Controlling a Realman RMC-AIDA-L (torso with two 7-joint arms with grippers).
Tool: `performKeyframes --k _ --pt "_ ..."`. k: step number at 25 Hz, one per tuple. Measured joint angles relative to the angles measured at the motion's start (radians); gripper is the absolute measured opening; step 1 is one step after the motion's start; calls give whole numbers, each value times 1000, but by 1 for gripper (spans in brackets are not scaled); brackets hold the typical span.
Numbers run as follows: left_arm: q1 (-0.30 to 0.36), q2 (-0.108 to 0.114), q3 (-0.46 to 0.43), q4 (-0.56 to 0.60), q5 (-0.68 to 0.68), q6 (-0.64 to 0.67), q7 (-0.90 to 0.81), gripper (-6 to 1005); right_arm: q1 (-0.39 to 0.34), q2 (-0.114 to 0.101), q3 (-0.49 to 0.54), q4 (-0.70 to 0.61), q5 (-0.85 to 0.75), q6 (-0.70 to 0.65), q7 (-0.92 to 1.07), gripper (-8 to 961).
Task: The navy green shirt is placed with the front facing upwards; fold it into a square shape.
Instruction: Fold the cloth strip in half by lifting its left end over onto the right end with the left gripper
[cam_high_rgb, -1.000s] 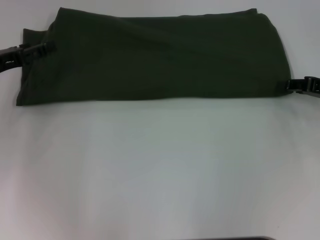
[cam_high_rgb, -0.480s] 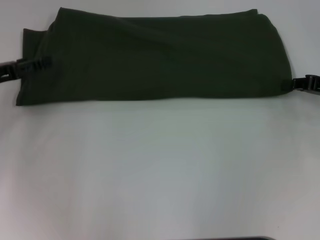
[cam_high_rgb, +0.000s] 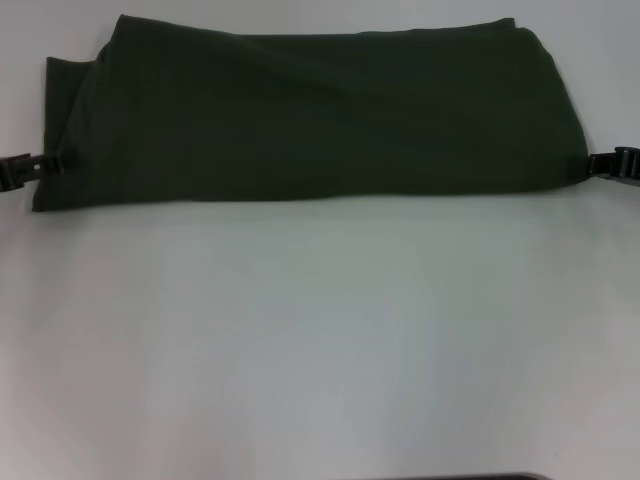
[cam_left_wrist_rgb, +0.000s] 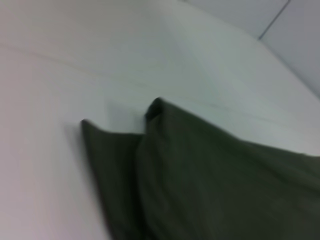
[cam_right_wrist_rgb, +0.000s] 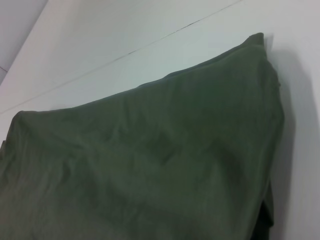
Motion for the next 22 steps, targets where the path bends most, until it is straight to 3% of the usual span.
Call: performKeyframes --k 13,22 --pt "-7 -18 5 3 66 -47 -9 936 2 -5 1 5 0 6 0 12" --pt "-10 -14 27 -3 74 -11 -11 937 5 -5 1 7 0 11 0 13"
